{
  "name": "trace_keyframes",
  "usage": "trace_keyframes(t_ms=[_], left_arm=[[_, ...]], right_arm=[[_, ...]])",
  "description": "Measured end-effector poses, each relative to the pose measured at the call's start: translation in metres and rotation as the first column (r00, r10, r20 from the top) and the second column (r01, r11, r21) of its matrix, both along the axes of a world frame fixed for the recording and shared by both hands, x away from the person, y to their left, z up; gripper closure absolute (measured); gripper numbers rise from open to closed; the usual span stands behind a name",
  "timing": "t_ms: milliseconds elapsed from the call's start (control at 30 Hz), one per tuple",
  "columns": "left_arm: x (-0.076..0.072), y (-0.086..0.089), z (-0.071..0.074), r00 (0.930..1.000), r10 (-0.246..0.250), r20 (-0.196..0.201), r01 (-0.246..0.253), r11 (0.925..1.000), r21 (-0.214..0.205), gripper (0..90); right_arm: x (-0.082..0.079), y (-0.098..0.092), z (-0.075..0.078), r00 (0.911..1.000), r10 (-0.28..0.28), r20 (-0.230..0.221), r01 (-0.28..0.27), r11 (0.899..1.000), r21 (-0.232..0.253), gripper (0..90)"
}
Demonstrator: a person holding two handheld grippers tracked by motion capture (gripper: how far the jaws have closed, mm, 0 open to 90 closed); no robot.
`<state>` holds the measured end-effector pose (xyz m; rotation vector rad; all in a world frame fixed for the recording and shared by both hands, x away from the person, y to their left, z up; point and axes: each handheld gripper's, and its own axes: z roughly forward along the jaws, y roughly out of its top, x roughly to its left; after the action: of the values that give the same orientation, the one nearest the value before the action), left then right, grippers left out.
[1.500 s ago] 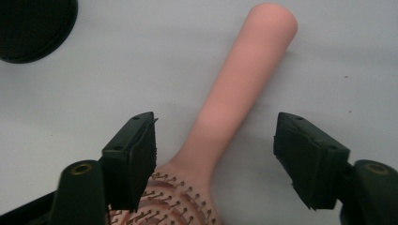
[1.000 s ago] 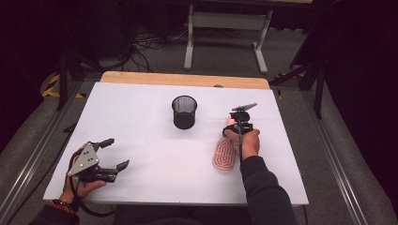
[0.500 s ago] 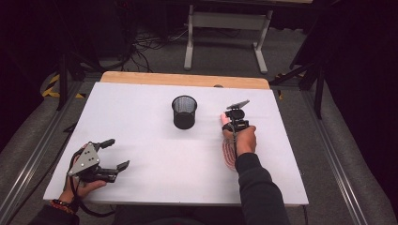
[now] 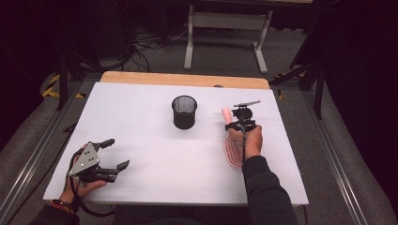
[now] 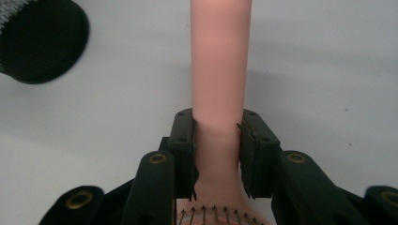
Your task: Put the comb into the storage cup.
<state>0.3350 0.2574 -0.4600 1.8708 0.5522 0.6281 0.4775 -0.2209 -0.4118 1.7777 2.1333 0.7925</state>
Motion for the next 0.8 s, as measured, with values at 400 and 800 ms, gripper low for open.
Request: trace_keyframes(t_ms=[400, 800], left_arm=[[-0.001, -0.007, 0.000, 1.0000, -0.007, 0.003, 0.007, 0.9999, 0.013, 11.2], [-0.001, -0.020, 0.001, 0.9994, -0.031, -0.013, 0.031, 0.9995, 0.008, 11.0]], right_arm=[[-0.036, -0.031, 0.022, 0.9815, 0.026, 0.190, -0.072, 0.968, 0.242, 69.5], [-0.057, -0.034, 0.032, 0.9435, 0.025, 0.330, -0.144, 0.928, 0.342, 69.6]])
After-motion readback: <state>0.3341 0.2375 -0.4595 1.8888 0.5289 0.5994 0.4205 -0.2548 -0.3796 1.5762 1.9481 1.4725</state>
